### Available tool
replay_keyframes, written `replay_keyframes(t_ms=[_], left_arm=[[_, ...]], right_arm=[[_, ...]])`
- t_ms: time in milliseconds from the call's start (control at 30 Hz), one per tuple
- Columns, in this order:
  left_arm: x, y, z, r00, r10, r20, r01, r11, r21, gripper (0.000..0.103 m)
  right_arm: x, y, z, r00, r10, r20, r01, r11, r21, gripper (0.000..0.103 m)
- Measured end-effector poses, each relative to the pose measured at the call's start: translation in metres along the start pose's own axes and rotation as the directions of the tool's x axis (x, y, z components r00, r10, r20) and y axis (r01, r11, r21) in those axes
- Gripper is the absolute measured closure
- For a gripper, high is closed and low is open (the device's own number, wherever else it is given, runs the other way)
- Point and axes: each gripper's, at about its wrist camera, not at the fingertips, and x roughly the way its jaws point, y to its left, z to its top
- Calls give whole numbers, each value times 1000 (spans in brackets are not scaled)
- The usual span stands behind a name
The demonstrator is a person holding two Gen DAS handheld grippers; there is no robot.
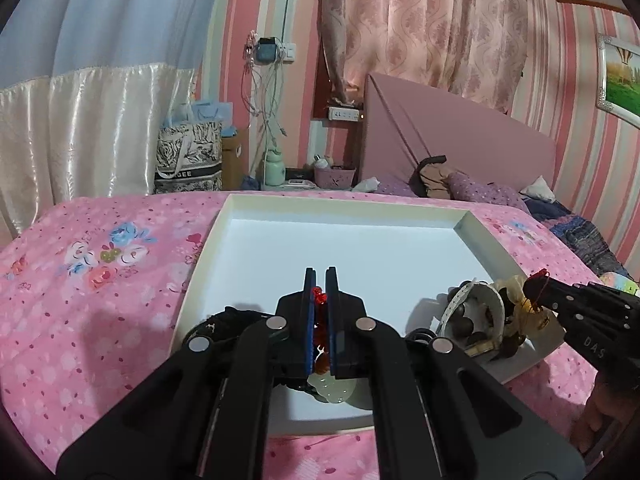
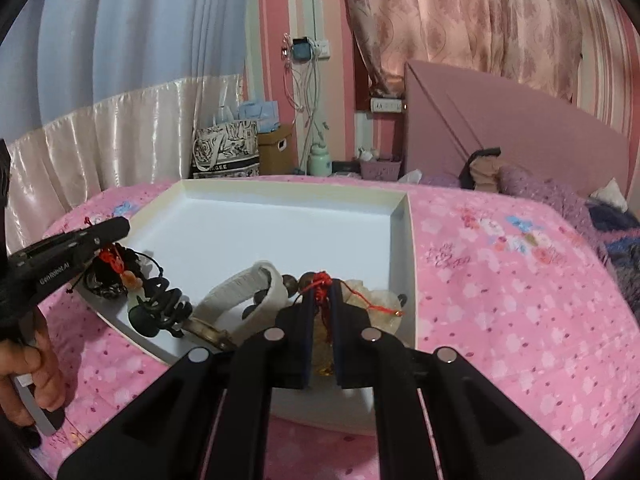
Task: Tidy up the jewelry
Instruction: 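Carry both red charms into the tray while both tools open to release them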
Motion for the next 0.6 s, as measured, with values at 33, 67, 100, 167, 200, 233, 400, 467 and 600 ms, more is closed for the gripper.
replay_keyframes(t_ms=[33,67,100,167,200,233,400,467,600], left_arm=[[0,1,0,1000,5,4,-5,1000,4,101],[-1,1,-1,1000,7,4,-7,1000,5,101],[-1,3,-1,1000,6,3,-6,1000,2,101],[-1,6,-2,1000,10,3,-10,1000,-9,101],[-1,6,-2,1000,11,0,-11,1000,-12,101],[0,6,-2,1000,12,-4,-12,1000,-12,101],[2,2,-3,999,33,-17,-33,999,11,101],[2,0,-3,999,34,-15,-34,999,23,101],[2,5,-4,999,33,-23,-33,999,9,101]], right_arm=[[1,0,0,1000,1,-3,-1,1000,1,96],[3,-2,0,1000,3,-10,-3,1000,6,96],[2,-3,0,1000,6,-10,-6,1000,8,96],[3,-4,1,1000,9,-14,-9,1000,11,96],[2,-3,-1,1000,9,-17,-9,1000,10,96],[2,-3,-1,1000,9,-18,-9,1000,7,96],[7,1,0,999,7,-35,-8,1000,-8,96],[7,1,0,999,7,-37,-8,1000,-8,96],[8,2,-1,999,10,-41,-11,1000,-9,96]])
